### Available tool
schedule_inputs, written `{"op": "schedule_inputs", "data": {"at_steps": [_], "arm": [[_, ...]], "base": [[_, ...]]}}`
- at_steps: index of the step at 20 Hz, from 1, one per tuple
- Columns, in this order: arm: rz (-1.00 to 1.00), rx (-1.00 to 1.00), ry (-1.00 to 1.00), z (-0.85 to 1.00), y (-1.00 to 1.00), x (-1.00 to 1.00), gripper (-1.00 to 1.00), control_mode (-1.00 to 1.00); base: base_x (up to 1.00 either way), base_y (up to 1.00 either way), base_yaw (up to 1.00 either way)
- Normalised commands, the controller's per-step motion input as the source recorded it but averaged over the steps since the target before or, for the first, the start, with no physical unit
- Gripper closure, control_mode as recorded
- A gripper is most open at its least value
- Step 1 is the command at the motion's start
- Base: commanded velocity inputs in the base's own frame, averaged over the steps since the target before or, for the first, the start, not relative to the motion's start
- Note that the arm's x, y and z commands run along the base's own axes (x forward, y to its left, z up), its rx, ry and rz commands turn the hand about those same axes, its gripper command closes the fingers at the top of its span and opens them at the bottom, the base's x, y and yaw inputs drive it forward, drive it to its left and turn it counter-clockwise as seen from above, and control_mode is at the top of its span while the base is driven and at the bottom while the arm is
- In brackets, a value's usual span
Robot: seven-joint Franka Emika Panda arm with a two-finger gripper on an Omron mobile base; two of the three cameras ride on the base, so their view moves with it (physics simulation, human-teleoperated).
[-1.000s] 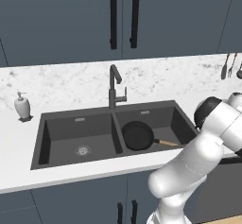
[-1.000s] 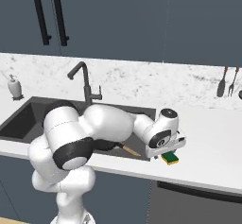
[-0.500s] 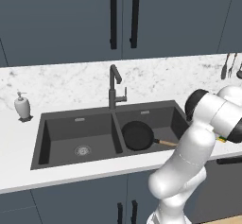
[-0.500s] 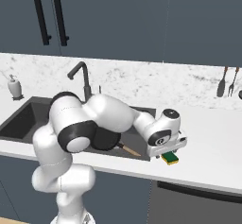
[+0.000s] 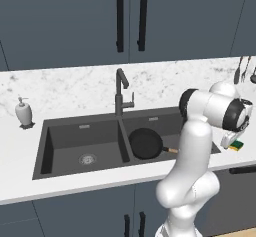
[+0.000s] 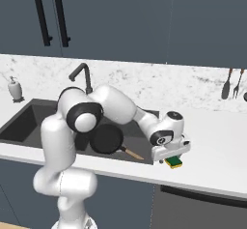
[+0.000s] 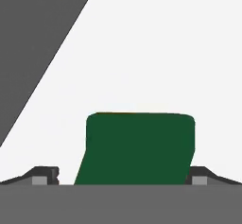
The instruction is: Pick the pan and sponge and place them into the sink. Then turn on the water.
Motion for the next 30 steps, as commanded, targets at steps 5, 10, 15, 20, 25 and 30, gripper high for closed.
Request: {"op": "schedule_inputs", "data": {"at_steps": [5,10,15,20,25,30], "arm": [[0.0,0.0,0.08,-0.29,-0.07,0.1,-1.0,-1.0],[0.0,0.0,0.08,-0.43,0.0,-0.06,1.0,-1.0],[0.0,-0.01,-0.01,-0.31,0.0,-0.63,1.0,-1.0],[-0.02,0.0,-0.15,0.03,0.09,-0.81,1.0,-1.0],[0.0,0.0,-0.26,0.59,0.61,-0.51,1.0,-1.0],[0.0,0.0,-0.18,0.92,0.97,-0.03,1.0,-1.0]], "base": [[0.0,0.0,0.0],[0.0,0.0,0.0],[0.0,0.0,0.0],[0.0,0.0,0.0],[0.0,0.0,0.0],[0.0,0.0,0.0]]}}
